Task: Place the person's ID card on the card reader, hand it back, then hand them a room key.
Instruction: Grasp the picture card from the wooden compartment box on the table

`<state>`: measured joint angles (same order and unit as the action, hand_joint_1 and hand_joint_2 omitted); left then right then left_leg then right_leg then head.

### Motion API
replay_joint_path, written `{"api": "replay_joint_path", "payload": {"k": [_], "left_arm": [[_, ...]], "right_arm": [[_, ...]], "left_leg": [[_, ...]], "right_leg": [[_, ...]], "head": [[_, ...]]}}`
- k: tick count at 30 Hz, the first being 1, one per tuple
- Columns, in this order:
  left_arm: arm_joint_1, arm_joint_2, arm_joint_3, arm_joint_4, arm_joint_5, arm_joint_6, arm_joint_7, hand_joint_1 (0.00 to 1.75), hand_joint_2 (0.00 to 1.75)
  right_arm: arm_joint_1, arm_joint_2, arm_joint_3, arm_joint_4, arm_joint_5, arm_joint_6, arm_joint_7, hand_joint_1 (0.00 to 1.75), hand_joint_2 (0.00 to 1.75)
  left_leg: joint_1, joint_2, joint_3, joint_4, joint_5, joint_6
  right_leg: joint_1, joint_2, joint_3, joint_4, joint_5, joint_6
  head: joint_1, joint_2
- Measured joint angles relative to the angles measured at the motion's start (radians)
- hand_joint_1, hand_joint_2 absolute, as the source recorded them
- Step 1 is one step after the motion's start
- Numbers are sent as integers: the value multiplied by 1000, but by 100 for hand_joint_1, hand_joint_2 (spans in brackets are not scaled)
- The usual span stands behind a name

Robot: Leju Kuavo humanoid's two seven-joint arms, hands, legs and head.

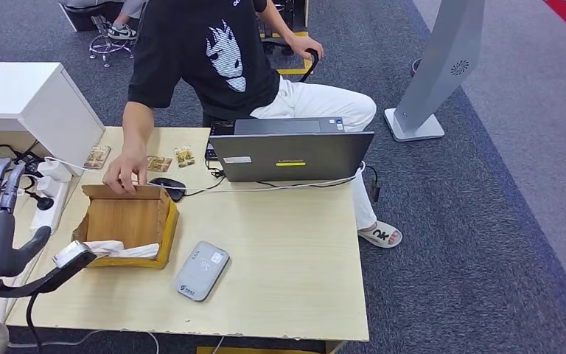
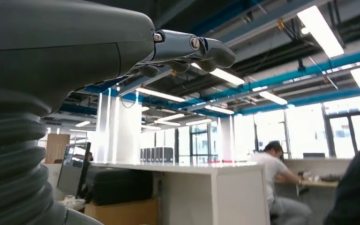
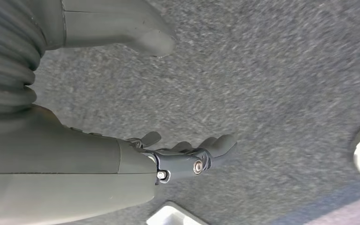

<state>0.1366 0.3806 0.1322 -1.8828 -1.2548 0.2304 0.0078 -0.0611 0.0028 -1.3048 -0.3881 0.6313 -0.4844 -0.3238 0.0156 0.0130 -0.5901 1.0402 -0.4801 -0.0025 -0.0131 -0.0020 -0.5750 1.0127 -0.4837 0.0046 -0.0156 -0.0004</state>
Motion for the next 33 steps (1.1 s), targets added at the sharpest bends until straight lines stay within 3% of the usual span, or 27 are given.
{"api": "replay_joint_path", "payload": {"k": [6, 12, 20, 33], "left_arm": [[177, 43, 29, -121, 41, -57, 11, 0, 175], [311, 50, 139, -199, 127, -241, 54, 0, 175], [335, 24, 250, -206, 108, -277, 23, 0, 175], [346, 2, 291, -213, 99, -301, 23, 0, 175]], "right_arm": [[10, 33, -19, -10, 8, -16, 22, 0, 175], [11, 48, -33, -13, 24, -30, 39, 0, 175], [9, 52, -43, -13, 31, -32, 43, 0, 175], [9, 60, -44, -15, 39, -32, 44, 0, 175]], "left_leg": [[0, 0, -1, 0, -2, -1], [1, -1, 0, 0, -4, 0], [1, -3, 0, 0, -4, 0], [1, -4, 1, 0, -4, 0]], "right_leg": [[0, 0, 0, 0, -3, 0], [0, -2, 0, 0, -3, 0], [0, -4, 2, 0, -4, 0], [0, -4, 2, 0, -4, 0]], "head": [[0, 0], [-1, 0], [-1, 0], [-1, 0]]}}
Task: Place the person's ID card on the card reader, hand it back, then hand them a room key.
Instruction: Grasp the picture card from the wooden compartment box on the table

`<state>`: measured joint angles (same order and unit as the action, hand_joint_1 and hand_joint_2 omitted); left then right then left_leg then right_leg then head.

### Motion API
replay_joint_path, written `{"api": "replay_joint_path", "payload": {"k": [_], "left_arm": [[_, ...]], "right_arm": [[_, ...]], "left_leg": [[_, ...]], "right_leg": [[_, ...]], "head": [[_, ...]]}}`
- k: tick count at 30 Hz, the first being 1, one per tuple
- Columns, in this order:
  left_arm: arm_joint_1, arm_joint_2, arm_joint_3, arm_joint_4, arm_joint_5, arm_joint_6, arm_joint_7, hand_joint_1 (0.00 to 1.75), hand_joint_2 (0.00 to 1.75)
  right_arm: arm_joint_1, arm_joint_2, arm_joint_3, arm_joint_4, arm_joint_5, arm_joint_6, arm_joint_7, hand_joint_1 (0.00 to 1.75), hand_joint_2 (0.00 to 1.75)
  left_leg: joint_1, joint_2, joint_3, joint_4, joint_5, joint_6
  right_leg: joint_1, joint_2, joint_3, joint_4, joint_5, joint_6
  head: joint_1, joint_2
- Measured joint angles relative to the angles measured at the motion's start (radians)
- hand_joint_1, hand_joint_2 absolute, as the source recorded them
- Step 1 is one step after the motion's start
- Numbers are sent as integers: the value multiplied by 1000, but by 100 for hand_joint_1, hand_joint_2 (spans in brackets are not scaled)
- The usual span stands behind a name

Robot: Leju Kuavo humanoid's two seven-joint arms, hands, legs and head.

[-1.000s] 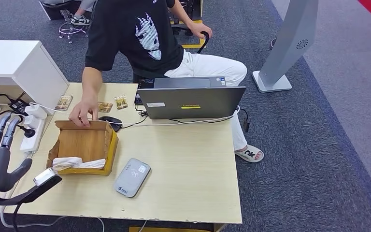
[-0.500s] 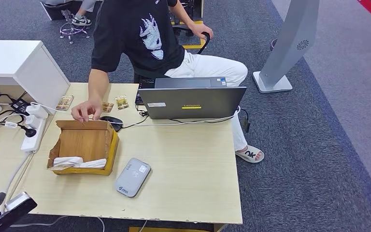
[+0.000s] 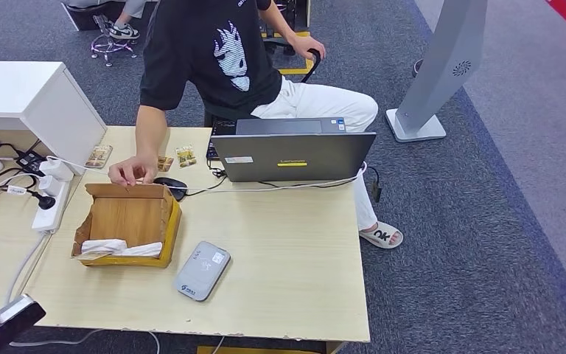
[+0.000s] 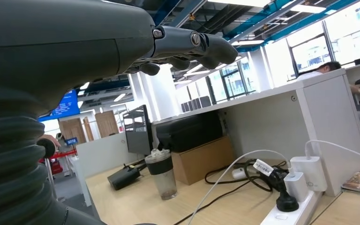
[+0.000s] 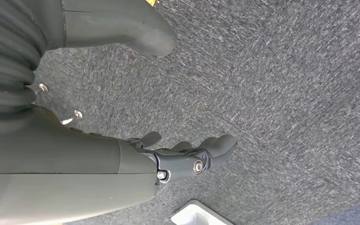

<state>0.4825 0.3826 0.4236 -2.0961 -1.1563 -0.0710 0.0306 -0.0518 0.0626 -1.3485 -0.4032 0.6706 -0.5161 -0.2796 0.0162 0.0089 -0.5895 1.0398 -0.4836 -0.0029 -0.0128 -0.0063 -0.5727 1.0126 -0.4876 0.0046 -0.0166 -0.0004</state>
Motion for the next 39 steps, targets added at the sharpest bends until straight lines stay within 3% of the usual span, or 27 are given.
{"api": "replay_joint_path", "payload": {"k": [15, 24, 30, 39], "left_arm": [[3, -4, 9, 0, -18, -43, 1, 0, 175], [-53, -68, 6, 116, -118, 30, -5, 0, 175], [-170, -115, -101, 310, -177, 143, -10, 0, 175], [-206, -125, -176, 387, -161, 159, 8, 0, 175]], "right_arm": [[0, 2, 0, -2, 12, 3, 1, 0, 175], [-2, 1, 0, -2, 50, 26, 1, 0, 175], [-15, -8, 8, 4, 75, 39, -2, 0, 175], [-15, -18, 9, 8, 84, 42, -4, 0, 175]], "left_leg": [[0, 0, 0, 0, 0, 0], [0, -1, 1, 0, 0, 0], [-1, -3, 1, 0, 1, 2], [-1, -3, 1, 1, 1, 2]], "right_leg": [[0, 0, 0, 0, 0, 0], [0, -1, 0, 0, 0, 0], [0, -3, 2, -1, 0, 0], [-1, -2, 2, -1, 0, 0]], "head": [[0, 0], [0, 0], [1, 0], [1, 0]]}}
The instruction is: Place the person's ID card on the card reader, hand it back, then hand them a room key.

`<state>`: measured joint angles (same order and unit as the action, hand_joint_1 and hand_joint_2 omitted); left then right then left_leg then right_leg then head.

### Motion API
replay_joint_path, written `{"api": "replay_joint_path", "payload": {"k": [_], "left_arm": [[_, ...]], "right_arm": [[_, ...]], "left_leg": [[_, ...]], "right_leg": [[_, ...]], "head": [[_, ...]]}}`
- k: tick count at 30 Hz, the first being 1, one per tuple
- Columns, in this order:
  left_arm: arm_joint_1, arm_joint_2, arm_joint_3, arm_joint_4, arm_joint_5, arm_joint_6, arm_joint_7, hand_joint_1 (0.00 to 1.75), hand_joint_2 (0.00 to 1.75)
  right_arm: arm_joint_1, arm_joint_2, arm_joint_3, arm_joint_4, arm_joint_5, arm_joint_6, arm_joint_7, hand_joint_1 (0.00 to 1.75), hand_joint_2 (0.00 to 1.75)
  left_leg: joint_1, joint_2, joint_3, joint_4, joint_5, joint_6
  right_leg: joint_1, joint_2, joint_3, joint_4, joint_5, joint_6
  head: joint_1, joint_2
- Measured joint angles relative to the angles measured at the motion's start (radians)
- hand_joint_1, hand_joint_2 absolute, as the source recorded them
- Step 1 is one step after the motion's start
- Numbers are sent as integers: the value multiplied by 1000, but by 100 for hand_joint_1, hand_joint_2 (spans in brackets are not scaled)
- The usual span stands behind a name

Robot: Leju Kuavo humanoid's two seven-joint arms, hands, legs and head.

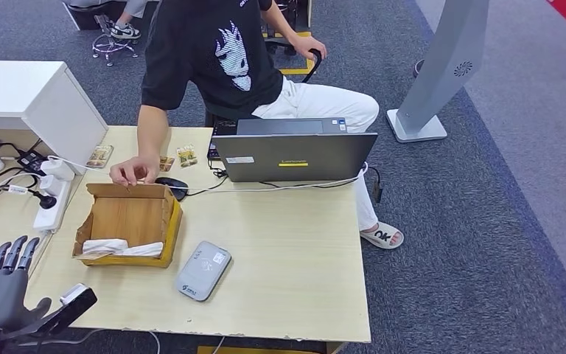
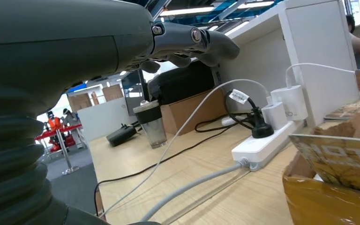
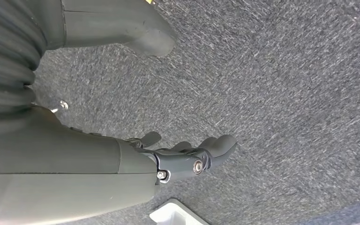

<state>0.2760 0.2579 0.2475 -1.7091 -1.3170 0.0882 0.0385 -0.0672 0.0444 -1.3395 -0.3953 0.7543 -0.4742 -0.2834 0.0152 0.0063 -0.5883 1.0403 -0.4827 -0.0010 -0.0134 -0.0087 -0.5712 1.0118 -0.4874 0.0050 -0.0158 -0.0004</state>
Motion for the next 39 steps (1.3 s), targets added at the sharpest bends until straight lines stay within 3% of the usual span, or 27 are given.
{"api": "replay_joint_path", "payload": {"k": [12, 27, 29, 32, 35, 39], "left_arm": [[-69, 5, -100, 62, 1, 25, 31, 0, 175], [-112, 16, -138, 108, 2, 30, 33, 3, 175], [-123, 19, -144, 118, 3, 30, 34, 20, 175], [-138, 23, -152, 133, 5, 29, 41, 64, 175], [-150, 29, -162, 147, 6, 29, 51, 90, 175], [-161, 33, -169, 166, 8, 29, 52, 158, 175]], "right_arm": [[-1, -13, 2, 6, 17, 11, -11, 0, 175], [-2, -16, 3, 13, 23, 11, -10, 0, 175], [-2, -16, 3, 15, 26, 11, -10, 0, 175], [-2, -16, 4, 16, 30, 11, -10, 0, 175], [-2, -17, 6, 16, 32, 11, -10, 0, 175], [-3, -19, 11, 18, 32, 11, -11, 0, 175]], "left_leg": [[0, 0, 0, 0, 0, 0], [0, 0, 0, 0, 0, 0], [0, 0, 0, 0, 0, 0], [0, 0, 0, 0, 0, 0], [0, 0, 0, 0, 0, 0], [0, 0, 0, 0, 0, 0]], "right_leg": [[0, 0, 0, 0, 0, 0], [0, 0, 0, 0, 0, 0], [0, 0, 0, 0, 0, 0], [0, 0, 0, 0, 0, 0], [0, 0, 0, 0, 0, 0], [0, 0, 0, 0, 0, 0]], "head": [[0, 0], [0, 0], [0, 0], [0, 0], [0, 0], [0, 0]]}}
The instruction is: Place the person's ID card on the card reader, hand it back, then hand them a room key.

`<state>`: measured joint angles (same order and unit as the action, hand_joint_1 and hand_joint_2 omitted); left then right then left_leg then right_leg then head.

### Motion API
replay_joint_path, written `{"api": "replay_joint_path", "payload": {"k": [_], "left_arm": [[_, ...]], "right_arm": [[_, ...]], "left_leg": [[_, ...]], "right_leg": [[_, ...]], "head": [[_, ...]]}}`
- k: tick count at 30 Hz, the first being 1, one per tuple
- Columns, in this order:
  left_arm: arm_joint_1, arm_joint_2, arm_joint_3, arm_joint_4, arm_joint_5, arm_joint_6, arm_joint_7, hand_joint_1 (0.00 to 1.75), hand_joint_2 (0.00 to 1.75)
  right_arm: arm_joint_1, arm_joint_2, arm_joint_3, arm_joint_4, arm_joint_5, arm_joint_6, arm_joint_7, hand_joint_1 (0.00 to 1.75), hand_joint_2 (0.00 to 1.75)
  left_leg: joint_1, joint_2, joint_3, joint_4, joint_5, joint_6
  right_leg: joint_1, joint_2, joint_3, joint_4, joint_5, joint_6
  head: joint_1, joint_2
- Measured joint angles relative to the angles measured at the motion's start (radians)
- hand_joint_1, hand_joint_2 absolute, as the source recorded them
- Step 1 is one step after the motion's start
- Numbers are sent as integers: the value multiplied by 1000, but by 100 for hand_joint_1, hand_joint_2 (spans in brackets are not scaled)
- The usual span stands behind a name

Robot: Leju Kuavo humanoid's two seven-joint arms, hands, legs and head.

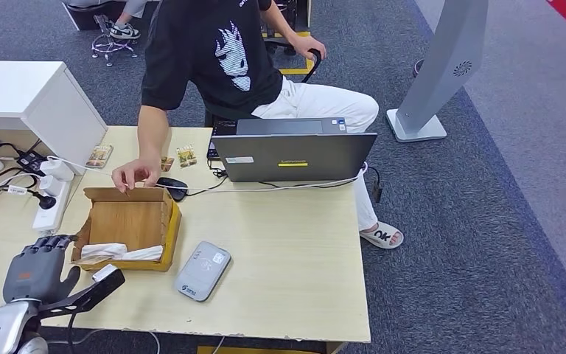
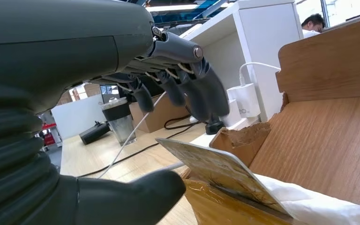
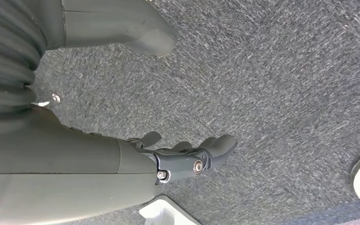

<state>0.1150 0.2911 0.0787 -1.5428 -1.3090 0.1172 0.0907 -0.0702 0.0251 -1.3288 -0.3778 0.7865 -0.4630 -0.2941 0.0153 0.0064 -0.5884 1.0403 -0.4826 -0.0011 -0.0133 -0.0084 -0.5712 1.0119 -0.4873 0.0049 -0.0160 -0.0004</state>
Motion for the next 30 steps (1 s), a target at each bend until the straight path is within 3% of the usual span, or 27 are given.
{"api": "replay_joint_path", "payload": {"k": [3, 30], "left_arm": [[-9, 2, -4, 15, 1, 2, 1, 174, 175], [-40, 3, -30, 72, 10, 19, -3, 174, 175]], "right_arm": [[0, -3, 1, 2, 0, 0, -2, 0, 175], [-5, -13, 3, 7, 0, 0, -6, 0, 175]], "left_leg": [[0, 0, 0, 0, 0, 0], [0, 0, 0, 0, 0, 0]], "right_leg": [[0, 0, 0, 0, 0, 0], [0, 0, 0, 0, 0, 0]], "head": [[0, 0], [0, 0]]}}
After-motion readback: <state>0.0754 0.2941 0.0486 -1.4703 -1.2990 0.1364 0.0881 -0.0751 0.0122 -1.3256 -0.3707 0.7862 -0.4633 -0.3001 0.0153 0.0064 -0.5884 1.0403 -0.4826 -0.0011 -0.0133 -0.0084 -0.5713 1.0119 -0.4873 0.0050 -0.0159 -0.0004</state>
